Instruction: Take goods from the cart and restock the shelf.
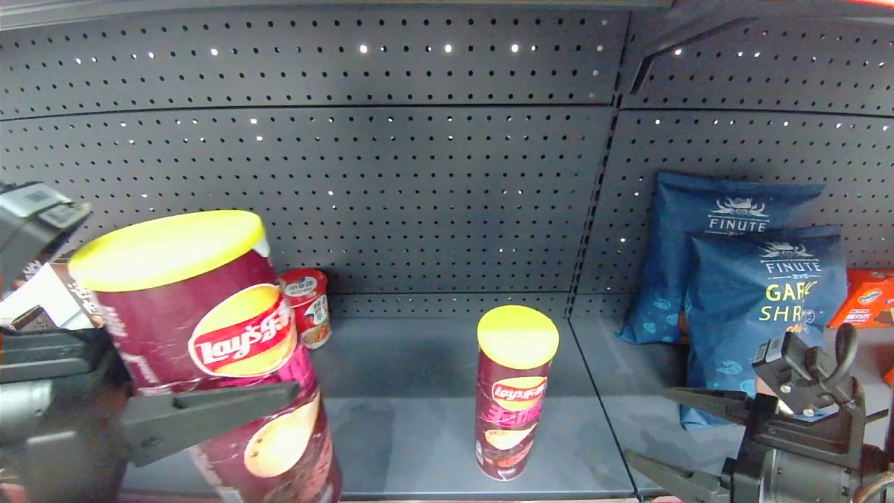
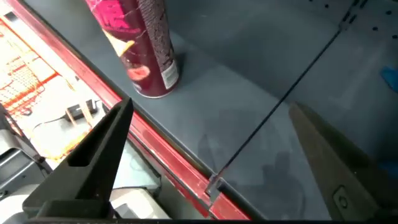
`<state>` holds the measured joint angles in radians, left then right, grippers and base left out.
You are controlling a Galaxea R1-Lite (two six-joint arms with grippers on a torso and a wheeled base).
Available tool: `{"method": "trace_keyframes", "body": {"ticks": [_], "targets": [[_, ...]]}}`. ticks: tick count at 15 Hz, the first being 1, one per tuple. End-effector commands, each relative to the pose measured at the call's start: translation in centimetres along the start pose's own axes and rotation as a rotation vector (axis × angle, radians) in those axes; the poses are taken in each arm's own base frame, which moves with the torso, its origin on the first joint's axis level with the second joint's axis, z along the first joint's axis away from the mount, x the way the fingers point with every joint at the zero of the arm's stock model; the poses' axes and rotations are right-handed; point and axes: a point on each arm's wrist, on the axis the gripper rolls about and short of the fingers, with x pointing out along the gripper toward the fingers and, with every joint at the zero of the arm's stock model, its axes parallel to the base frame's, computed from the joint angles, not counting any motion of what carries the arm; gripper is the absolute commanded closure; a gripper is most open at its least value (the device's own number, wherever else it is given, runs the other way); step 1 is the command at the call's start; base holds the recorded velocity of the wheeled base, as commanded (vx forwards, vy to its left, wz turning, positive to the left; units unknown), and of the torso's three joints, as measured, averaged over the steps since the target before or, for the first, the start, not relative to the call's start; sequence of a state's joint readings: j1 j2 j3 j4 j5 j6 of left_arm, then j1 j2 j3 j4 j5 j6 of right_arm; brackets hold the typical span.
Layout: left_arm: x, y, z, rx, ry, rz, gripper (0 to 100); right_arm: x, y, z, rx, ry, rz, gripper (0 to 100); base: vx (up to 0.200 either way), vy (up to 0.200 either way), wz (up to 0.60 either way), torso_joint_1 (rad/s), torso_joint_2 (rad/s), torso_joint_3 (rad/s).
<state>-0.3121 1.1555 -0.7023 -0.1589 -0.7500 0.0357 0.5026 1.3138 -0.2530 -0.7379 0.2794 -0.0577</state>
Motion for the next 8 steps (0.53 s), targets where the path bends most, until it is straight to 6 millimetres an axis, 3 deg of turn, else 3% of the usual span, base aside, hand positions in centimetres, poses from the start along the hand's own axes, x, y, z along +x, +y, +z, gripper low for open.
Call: {"method": "trace_keyframes", "body": {"ticks": [1,3,8], "targets": [[5.3,3.1,-1.1,-0.034,0.060,-0.060,100,0.4,-0.1,0.1,0.000,0.001,0.017,0,0.000,0.000,0.00,0.000,0.00,0.000],[8.4,6.2,-0.8,-0.030,0.048,-0.039,100,0.6,-0.1,0.6,-0.005,-0.014,0.019,0,0.000,0.000,0.00,0.000,0.00,0.000],[11.9,9.0,-1.8,-0.061,0.098,-0.025,100,0.6,-0.1,0.8,-0.007,-0.020,0.027,0,0.000,0.000,0.00,0.000,0.00,0.000]]}}
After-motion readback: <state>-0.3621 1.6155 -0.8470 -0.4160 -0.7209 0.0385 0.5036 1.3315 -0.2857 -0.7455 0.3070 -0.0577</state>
